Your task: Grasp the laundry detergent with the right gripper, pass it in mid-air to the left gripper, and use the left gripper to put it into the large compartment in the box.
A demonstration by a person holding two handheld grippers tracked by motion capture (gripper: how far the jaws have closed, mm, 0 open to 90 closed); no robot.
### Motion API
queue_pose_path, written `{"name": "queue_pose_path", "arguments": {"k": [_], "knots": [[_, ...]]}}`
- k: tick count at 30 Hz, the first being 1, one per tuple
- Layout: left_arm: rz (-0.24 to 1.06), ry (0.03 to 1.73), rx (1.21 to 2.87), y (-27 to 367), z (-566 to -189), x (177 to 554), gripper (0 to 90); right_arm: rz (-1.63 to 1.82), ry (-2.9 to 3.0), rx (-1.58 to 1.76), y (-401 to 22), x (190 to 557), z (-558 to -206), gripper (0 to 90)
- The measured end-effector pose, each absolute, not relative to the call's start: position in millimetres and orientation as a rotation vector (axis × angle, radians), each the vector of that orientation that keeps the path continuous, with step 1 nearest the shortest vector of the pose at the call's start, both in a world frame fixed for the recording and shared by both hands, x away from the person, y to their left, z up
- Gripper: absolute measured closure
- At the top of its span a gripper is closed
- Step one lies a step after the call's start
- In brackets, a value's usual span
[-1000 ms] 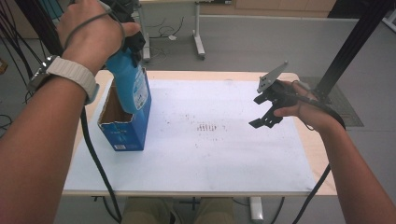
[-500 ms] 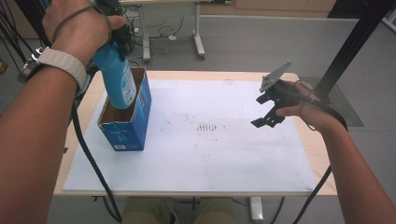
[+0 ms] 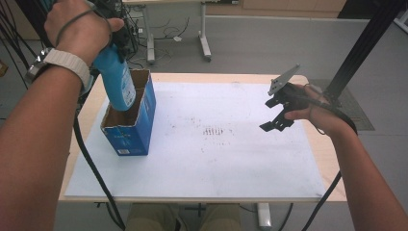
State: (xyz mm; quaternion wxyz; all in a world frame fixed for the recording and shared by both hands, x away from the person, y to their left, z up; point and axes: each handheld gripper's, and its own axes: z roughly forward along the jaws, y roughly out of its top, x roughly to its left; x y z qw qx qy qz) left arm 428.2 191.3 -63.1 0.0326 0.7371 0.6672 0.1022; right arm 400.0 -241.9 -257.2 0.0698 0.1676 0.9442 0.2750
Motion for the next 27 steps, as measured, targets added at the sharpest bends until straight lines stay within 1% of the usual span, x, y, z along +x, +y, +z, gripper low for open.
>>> {"name": "queue_pose_path", "arguments": {"k": [7,13,27], "knots": [[0.333,2.069,2.267,196,-73,434,37.4,0.821,2.844,0.516,-244,402,-260,8.8],[0.315,2.075,2.261,201,-84,439,37.4,0.822,2.847,0.524,-244,403,-262,8.8],[0.318,2.065,2.270,209,-112,445,37.5,0.818,2.846,0.545,-248,402,-264,8.8]]}}
